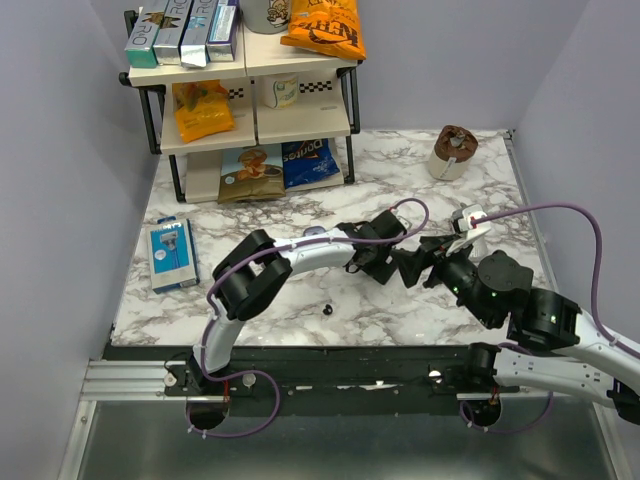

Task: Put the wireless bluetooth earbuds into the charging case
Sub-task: Pick up the charging case at the center of the board, then open the charging case.

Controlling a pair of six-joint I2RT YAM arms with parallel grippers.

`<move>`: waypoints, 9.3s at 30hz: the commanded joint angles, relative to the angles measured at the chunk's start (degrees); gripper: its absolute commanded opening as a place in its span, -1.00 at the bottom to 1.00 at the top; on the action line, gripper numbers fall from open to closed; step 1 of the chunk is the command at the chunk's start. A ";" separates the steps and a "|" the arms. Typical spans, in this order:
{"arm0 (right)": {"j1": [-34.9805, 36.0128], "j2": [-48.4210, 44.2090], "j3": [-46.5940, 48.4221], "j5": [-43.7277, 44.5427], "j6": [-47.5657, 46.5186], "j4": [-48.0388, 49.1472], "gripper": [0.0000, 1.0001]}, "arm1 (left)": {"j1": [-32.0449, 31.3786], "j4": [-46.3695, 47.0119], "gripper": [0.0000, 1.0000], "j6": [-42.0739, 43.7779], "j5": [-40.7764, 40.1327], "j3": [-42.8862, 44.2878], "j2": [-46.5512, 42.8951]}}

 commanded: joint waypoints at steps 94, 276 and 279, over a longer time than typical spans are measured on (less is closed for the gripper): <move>-11.28 32.75 20.11 -36.08 -3.09 -11.75 0.62 | -5.45 70.59 -1.00 21.11 5.88 -71.32 -74.79; -12.34 14.12 6.31 -54.18 -26.11 7.32 -0.99 | 17.14 69.18 0.45 -18.18 66.52 -51.37 -58.88; -12.34 14.56 6.31 -54.53 -25.67 7.59 -0.99 | 16.97 67.87 0.35 -16.60 66.00 -51.37 -59.14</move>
